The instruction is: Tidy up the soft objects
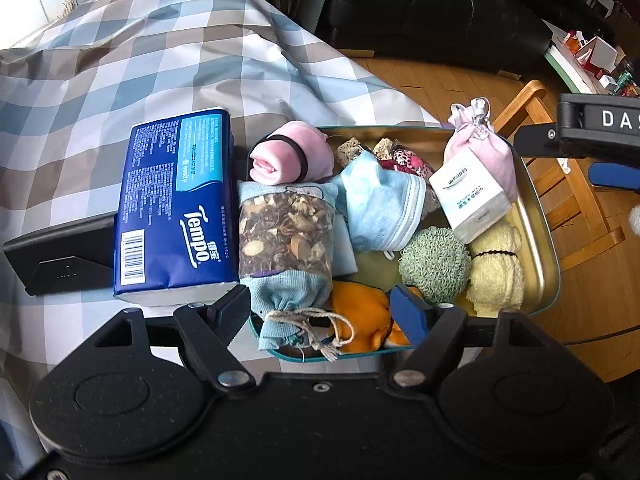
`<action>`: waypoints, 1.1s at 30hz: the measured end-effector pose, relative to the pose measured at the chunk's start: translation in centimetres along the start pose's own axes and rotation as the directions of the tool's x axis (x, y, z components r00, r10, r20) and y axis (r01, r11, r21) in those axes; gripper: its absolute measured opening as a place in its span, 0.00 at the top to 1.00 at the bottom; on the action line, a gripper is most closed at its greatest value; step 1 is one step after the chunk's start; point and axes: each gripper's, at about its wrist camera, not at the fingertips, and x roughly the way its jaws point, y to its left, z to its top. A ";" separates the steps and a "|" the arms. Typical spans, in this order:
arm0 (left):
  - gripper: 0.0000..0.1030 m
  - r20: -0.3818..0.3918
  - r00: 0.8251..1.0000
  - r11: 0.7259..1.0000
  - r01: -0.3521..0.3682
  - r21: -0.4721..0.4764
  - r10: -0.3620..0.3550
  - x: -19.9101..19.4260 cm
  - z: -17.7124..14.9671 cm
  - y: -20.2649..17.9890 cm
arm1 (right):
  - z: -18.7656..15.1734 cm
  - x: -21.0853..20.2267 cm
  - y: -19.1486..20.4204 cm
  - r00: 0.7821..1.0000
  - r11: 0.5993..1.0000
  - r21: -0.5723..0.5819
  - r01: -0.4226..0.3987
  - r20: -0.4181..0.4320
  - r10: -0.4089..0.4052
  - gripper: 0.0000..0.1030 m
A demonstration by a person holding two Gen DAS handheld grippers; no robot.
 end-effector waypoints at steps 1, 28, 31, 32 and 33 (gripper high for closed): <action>0.30 0.000 1.000 1.000 0.001 -0.002 -0.001 0.0 -0.3 0.1 | -0.3 -0.1 0.0 1.000 1.000 0.005 -0.002 0.006 0.002 0.11; 0.16 0.084 0.996 1.000 0.018 -0.019 -0.016 -0.9 -3.6 2.5 | -9.0 -1.5 1.7 0.981 0.995 0.010 0.102 0.167 -0.102 0.00; 0.16 0.093 0.996 0.999 0.011 -0.032 -0.008 -1.0 -3.8 3.0 | -9.4 -1.5 1.8 0.980 0.995 0.010 0.102 0.173 -0.102 0.00; 0.16 0.097 0.995 0.999 0.012 -0.036 -0.009 -1.1 -3.9 3.2 | -9.5 -1.4 1.9 0.979 0.994 0.007 0.107 0.174 -0.107 0.00; 0.16 0.101 0.995 0.999 0.016 -0.042 -0.012 -1.1 -4.0 3.4 | -9.7 -1.4 2.0 0.978 0.993 0.005 0.114 0.173 -0.113 0.00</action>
